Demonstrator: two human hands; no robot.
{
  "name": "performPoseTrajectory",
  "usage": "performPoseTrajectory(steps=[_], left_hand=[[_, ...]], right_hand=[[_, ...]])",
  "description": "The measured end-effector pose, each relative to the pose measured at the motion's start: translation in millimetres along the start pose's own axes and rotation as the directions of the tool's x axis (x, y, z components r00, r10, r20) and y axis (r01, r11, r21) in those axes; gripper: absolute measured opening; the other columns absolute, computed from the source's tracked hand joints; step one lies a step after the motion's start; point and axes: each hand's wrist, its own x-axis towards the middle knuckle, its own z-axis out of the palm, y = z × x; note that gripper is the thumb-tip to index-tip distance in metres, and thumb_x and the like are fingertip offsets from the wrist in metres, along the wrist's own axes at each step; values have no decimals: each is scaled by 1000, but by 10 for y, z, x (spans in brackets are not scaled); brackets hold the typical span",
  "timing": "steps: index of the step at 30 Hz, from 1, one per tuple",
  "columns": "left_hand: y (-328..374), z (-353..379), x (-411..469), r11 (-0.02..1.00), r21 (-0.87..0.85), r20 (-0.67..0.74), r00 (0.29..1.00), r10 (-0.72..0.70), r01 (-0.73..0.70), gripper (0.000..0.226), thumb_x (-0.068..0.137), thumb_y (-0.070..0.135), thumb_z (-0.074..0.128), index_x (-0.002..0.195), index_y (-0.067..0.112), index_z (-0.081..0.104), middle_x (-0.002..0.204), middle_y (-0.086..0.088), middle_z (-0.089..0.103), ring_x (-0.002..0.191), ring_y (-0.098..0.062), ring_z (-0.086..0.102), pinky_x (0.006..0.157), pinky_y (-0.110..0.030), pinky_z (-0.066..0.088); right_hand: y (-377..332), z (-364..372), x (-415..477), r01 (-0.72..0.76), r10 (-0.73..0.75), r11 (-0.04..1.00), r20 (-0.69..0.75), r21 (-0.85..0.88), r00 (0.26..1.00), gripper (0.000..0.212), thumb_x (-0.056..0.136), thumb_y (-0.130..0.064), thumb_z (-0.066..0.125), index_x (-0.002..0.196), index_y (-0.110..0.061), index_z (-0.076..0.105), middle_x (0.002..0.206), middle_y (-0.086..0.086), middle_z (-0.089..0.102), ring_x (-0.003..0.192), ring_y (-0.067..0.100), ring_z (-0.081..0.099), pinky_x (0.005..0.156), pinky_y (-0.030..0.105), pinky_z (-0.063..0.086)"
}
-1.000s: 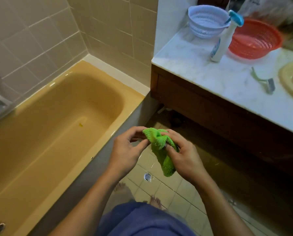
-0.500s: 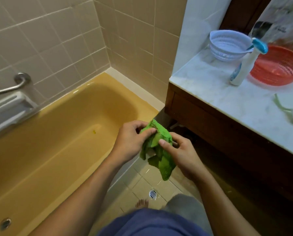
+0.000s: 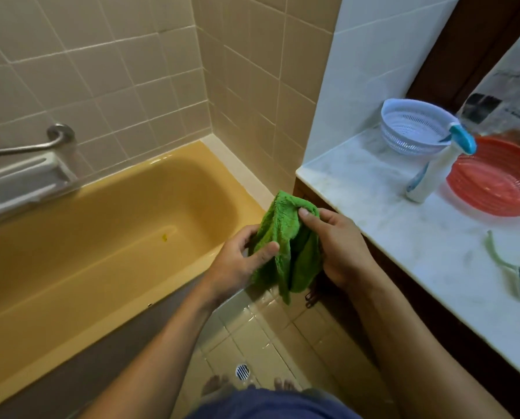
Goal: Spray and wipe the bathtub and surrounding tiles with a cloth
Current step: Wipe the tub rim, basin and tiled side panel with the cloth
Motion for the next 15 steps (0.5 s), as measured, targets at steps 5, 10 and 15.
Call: performPoseTrajectory(steps=[5, 10, 15], left_hand=[[-136, 418, 110, 997, 83, -301, 953, 20, 6, 25, 92, 18, 75, 112, 18, 60, 106, -4, 71, 102, -19, 69, 83, -41, 62], [-218, 546, 39, 993, 118, -444, 894, 54, -1, 11, 97, 18, 67, 106, 20, 59, 100, -1, 68, 92, -10, 67, 72, -26, 56], [-336, 566, -96, 992, 127, -518, 851, 88, -26, 44, 88, 29, 79, 119, 36, 49, 120, 14, 60, 111, -4, 61, 87, -26, 53]], right_hand=[[-95, -228, 64, 6, 10, 985, 87, -172, 996, 18, 96, -26, 68, 95, -12, 78, 100, 19, 75, 99, 36, 73, 94, 60, 55], [-179, -314, 116, 117, -39, 884, 180, -453, 983, 21, 93, -42, 69, 89, -24, 79, 91, 4, 76, 96, 28, 72, 91, 57, 57], [-289, -240, 153, 244, -113, 835, 281, -493, 953, 14, 94, -40, 68, 98, -32, 78, 95, -7, 76, 98, 17, 72, 90, 51, 58]])
